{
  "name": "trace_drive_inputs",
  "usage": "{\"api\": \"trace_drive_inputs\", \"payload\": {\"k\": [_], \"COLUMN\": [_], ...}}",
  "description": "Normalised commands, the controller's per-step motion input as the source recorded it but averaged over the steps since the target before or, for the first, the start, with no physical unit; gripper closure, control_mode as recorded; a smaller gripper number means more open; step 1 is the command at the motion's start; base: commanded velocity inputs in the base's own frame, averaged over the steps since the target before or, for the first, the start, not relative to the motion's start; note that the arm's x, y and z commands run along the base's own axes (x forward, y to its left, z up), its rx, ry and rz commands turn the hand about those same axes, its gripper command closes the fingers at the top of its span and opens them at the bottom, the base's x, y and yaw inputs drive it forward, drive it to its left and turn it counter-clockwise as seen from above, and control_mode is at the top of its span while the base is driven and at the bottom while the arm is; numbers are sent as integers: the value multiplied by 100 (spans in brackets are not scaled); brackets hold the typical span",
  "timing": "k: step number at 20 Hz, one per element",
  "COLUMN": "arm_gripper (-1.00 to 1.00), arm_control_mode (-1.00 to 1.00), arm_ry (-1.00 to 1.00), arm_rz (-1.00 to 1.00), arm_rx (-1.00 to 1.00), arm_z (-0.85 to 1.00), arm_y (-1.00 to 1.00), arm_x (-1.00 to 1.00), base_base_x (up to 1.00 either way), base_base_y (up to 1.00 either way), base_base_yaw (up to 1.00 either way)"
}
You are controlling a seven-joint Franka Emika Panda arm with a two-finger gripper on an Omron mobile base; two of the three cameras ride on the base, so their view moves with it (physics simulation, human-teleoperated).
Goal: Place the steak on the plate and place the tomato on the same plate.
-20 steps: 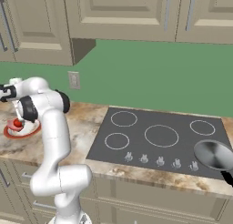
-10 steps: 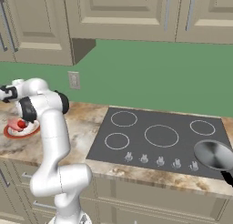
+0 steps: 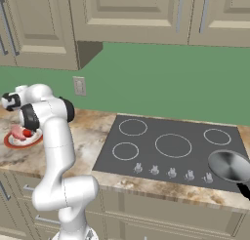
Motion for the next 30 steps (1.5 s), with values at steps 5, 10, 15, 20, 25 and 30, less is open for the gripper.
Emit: {"api": "trace_drive_inputs", "payload": {"k": [5, 10, 15, 20, 25, 30], "arm_gripper": [100, -100, -100, -100, -100, -100], "arm_control_mode": [-100, -100, -100, -100, -100, -100], "arm_ry": [-10, -12, -1, 0, 0, 0], "arm_rz": [-2, -1, 0, 0, 0, 0], "arm_rx": [-3, -1, 0, 1, 1, 3], "arm_z": [-8, -8, 0, 7, 18, 12], "arm_y": [-3, 10, 2, -6, -16, -21], "arm_x": [8, 1, 0, 0, -9, -23], "base_base_x": [0, 0, 0, 0, 0, 0], "base_base_y": [0, 0, 0, 0, 0, 0], "base_base_yaw": [0, 0, 0, 0, 0, 0]}}
